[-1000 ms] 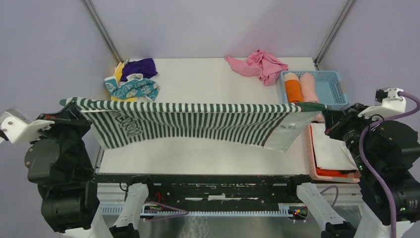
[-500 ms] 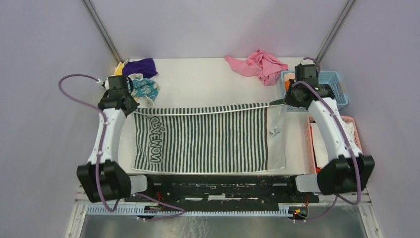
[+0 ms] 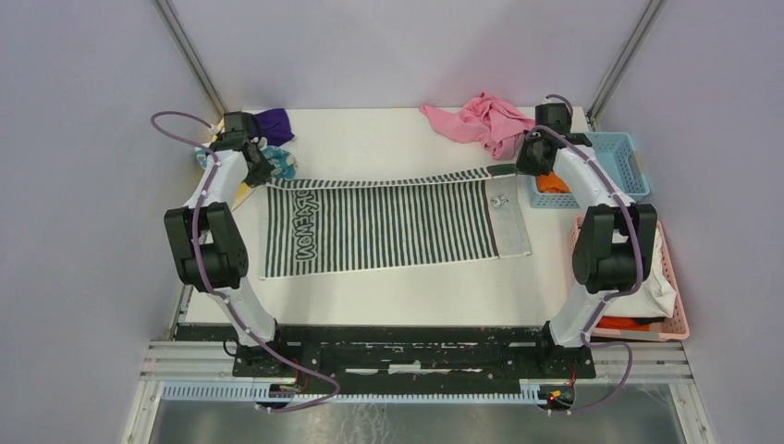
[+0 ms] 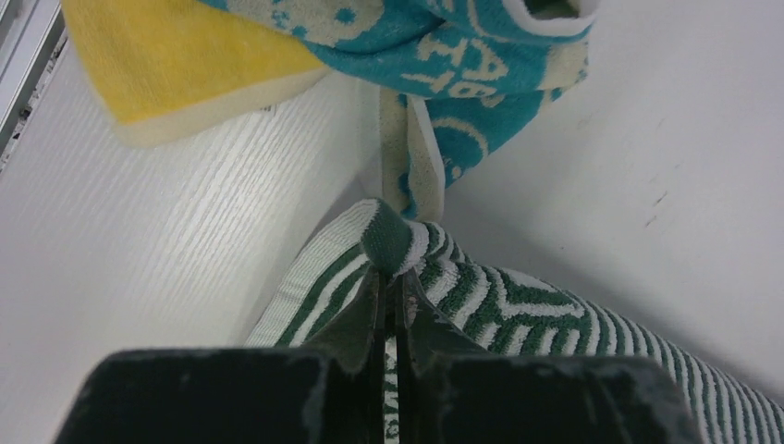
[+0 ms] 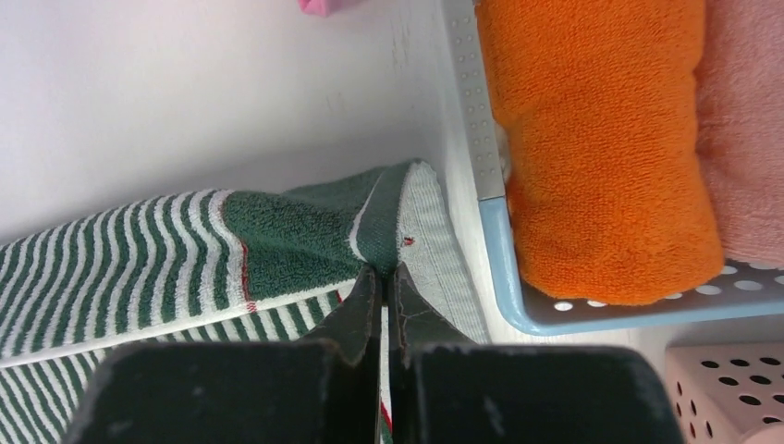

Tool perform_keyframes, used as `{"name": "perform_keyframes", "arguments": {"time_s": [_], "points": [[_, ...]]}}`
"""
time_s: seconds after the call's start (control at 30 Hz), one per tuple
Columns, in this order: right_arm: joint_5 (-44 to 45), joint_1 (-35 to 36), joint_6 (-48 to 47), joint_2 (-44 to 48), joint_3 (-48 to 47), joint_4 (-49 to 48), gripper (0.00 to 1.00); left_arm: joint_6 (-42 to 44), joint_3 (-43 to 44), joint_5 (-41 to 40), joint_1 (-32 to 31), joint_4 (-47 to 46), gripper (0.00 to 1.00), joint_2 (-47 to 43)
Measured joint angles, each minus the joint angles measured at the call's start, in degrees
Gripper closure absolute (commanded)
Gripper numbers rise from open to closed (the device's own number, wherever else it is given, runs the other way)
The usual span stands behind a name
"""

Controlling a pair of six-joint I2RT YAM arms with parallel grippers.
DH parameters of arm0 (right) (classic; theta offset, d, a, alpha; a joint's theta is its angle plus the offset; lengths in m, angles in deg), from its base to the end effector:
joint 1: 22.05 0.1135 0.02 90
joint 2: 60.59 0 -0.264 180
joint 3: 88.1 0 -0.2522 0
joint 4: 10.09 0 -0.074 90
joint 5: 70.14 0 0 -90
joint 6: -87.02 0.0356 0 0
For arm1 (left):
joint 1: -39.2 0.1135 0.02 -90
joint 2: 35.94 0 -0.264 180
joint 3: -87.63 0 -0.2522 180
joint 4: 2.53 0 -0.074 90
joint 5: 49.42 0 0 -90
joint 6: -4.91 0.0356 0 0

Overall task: Roll the towels
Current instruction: Fold the towel at the center of the board.

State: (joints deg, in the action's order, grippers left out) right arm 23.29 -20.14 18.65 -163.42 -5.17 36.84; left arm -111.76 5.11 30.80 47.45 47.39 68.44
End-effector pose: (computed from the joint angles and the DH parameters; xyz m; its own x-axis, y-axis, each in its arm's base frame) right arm 0.3958 0.0111 0.2585 -0.7379 0.3435 -0.5810 0.2958 0.9383 0.1792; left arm 0.3907 0.0628 0.2476 -0.6354 -0.5391 -0.5529 -0.5804 0.8057 -0.1186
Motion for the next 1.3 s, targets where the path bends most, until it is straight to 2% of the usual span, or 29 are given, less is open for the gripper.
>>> {"name": "perform_keyframes", "arguments": {"time_s": [0.17, 0.57, 0.77, 0.97, 1.3], "points": [[-1.0, -1.0, -0.4, 1.6, -0.2, 0.6, 1.0, -0.1, -1.8, 0.8, 0.0, -1.4, 0.97, -2.4], [0.2, -1.1, 3.2, 19.1, 17.4, 6.7, 1.0, -4.5, -27.1, -0.2, 0.2, -1.9, 0.97, -28.3], [4.1, -1.3, 5.2, 22.2, 26.4, 9.0, 1.0, -9.1, -37.9, -1.7, 0.4, -1.9, 0.97, -37.7], [6.2, -2.0, 7.4, 21.4, 31.6, 8.3, 1.0, -14.3, -45.2, -1.7, 1.2, -1.8, 0.97, -37.6], [6.4, -2.7, 9.8, 14.5, 34.3, 4.9, 1.0, -17.2, -45.8, -1.4, 2.9, -2.1, 0.97, -29.4]]}}
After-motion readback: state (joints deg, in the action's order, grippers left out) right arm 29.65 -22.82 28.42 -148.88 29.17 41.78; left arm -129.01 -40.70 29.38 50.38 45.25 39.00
